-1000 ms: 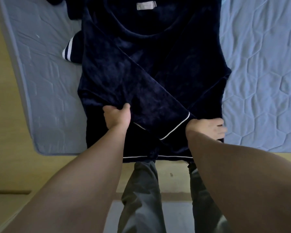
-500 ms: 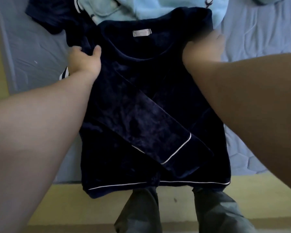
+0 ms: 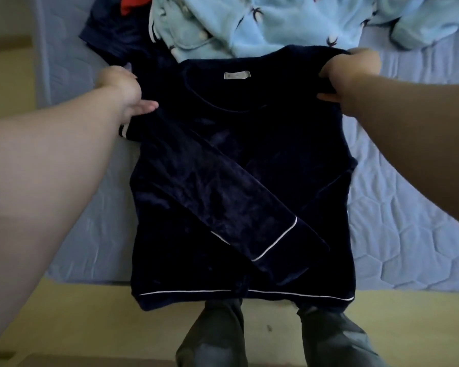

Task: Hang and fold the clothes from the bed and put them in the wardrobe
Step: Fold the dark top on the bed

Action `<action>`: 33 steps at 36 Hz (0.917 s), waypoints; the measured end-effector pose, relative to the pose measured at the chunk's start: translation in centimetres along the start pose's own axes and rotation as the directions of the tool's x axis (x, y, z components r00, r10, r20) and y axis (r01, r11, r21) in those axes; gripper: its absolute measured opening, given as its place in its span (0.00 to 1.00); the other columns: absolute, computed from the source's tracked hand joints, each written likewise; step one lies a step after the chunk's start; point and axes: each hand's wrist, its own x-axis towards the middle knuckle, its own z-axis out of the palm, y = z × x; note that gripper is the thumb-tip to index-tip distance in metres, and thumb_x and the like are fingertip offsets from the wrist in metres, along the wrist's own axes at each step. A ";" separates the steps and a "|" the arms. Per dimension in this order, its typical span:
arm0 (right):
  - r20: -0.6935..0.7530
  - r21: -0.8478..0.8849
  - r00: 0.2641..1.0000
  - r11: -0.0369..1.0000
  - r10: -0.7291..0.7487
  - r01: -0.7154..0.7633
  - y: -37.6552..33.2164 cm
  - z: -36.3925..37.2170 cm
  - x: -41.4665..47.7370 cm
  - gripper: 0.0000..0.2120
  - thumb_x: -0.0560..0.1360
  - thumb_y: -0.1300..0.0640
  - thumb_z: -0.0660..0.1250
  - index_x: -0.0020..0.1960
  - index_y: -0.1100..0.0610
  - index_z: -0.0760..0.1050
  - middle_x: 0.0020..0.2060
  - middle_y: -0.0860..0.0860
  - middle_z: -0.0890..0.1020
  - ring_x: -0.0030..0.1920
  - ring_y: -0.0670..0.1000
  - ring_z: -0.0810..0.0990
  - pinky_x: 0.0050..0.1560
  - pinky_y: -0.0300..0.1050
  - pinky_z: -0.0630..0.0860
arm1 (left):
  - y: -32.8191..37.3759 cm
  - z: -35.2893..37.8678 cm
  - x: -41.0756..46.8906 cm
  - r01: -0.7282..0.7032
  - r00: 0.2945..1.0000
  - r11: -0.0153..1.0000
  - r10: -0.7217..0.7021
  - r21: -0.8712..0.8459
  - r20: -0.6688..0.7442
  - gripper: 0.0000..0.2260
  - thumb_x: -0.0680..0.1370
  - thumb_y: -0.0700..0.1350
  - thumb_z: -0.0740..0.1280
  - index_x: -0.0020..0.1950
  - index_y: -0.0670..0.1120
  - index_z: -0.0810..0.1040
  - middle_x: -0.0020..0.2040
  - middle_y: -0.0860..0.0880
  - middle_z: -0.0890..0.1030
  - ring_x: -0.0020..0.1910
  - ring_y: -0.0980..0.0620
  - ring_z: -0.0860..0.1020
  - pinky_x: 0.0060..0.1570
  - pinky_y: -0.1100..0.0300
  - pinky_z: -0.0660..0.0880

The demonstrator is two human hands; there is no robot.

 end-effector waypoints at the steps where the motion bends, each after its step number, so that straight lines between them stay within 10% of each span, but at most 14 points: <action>1: -0.011 -0.053 1.000 0.998 -0.027 0.027 0.3 -0.5 -0.6 0.20 0.72 0.69 0.66 0.60 0.52 0.72 0.48 0.52 0.76 0.44 0.55 0.79 0.30 0.48 0.82 | -0.3 -0.6 -1.0 -0.015 1.000 1.000 0.015 -0.012 0.025 0.12 0.85 0.41 0.50 0.60 0.49 0.72 0.61 0.42 0.77 0.28 0.47 0.83 0.25 0.59 0.78; 8: -0.043 -0.401 0.988 0.908 -0.148 0.118 6.3 -3.8 -7.9 0.05 0.62 0.61 0.65 0.37 0.52 0.74 0.34 0.52 0.81 0.38 0.57 0.83 0.43 0.57 0.84 | -5.5 -5.5 -7.0 0.167 0.985 0.943 -0.149 -0.288 0.082 0.09 0.81 0.44 0.58 0.42 0.46 0.73 0.47 0.47 0.79 0.42 0.49 0.81 0.34 0.61 0.80; 11: -0.030 -0.481 0.983 0.865 -0.181 0.144 9.1 -4.7 -11.4 0.06 0.65 0.58 0.67 0.41 0.50 0.74 0.35 0.48 0.79 0.41 0.52 0.81 0.47 0.49 0.81 | -8.7 -6.8 -9.3 0.187 0.981 0.963 -0.172 -0.193 0.093 0.10 0.81 0.54 0.65 0.48 0.48 0.77 0.47 0.51 0.79 0.42 0.53 0.80 0.39 0.64 0.81; 15: 0.075 -0.565 0.974 0.796 -0.213 0.218 12.9 -6.5 -15.6 0.05 0.68 0.55 0.66 0.42 0.49 0.71 0.36 0.44 0.76 0.41 0.51 0.78 0.44 0.46 0.77 | -13.7 -7.7 -12.2 0.110 0.994 0.987 -0.109 -0.118 0.015 0.07 0.77 0.38 0.70 0.44 0.49 0.77 0.43 0.50 0.79 0.39 0.54 0.78 0.29 0.67 0.75; 21: 0.281 -0.804 0.937 0.481 -0.209 0.349 18.8 -10.2 -20.1 0.15 0.72 0.51 0.66 0.56 0.56 0.72 0.54 0.55 0.75 0.52 0.58 0.74 0.45 0.50 0.71 | -21.3 -9.9 -16.9 0.005 0.999 0.965 0.005 0.262 -0.037 0.11 0.65 0.38 0.74 0.36 0.53 0.78 0.36 0.55 0.79 0.36 0.55 0.77 0.37 0.62 0.74; 33: 0.537 -0.842 0.843 0.047 -0.038 0.538 26.5 -12.9 -24.4 0.15 0.73 0.48 0.66 0.55 0.56 0.71 0.50 0.53 0.74 0.58 0.58 0.70 0.40 0.49 0.66 | -32.7 -11.3 -21.2 0.035 0.999 0.846 -0.012 0.533 -0.047 0.09 0.71 0.40 0.72 0.38 0.51 0.75 0.33 0.55 0.77 0.29 0.59 0.74 0.24 0.65 0.66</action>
